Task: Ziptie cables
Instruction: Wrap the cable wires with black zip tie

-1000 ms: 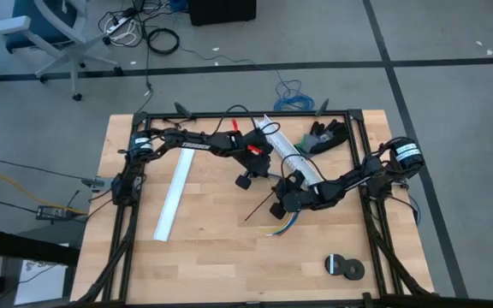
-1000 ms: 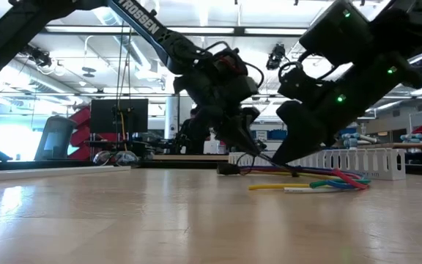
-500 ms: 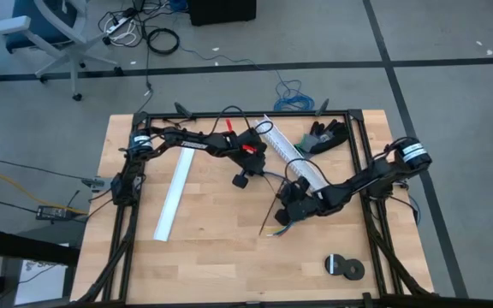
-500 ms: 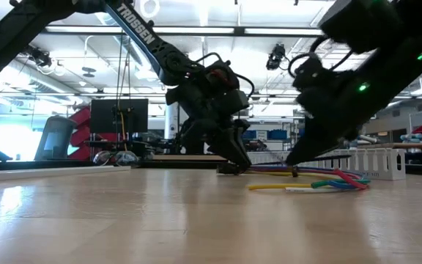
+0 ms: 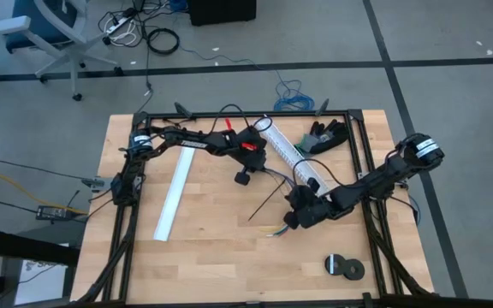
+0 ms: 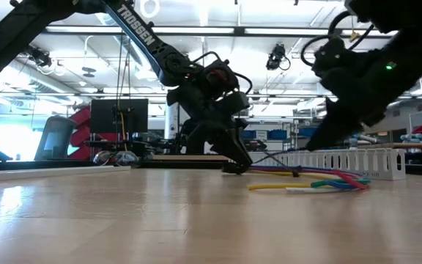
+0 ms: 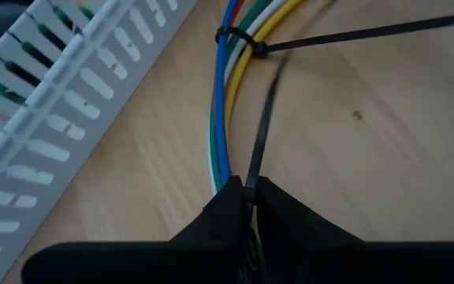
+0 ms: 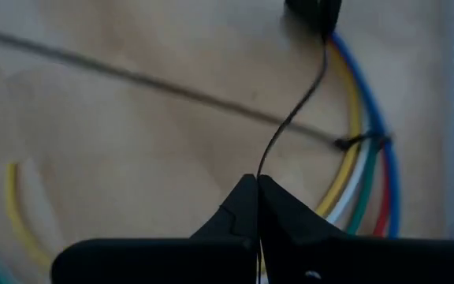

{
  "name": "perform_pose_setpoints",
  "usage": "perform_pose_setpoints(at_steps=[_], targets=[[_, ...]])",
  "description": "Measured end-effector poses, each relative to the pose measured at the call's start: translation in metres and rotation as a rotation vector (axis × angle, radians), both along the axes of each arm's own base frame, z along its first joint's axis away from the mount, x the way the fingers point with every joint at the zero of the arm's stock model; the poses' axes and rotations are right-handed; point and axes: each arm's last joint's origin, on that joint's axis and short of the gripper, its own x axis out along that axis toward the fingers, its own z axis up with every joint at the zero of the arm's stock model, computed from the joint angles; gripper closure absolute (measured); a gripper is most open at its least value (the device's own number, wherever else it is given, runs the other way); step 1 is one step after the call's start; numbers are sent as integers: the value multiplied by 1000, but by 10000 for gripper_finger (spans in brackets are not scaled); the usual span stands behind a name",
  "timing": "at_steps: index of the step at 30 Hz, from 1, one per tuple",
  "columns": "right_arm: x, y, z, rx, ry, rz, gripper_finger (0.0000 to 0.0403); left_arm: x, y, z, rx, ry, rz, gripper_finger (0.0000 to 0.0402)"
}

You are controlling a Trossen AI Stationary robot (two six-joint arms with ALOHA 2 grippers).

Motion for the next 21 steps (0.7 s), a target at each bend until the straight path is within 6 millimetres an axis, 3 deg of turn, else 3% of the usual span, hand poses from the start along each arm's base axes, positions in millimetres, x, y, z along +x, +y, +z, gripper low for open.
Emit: perform_pose_setpoints(at_steps=[7, 17, 21], targets=[[4, -15, 9, -94, -17, -31, 403, -1, -1, -1, 8, 26, 11, 362], [-48, -13, 35, 41, 40, -148, 403, -3, 0, -2, -6, 36, 9, 368], [-53, -8, 40, 63, 24, -127, 403, -2, 1, -1, 3, 32, 14, 368]])
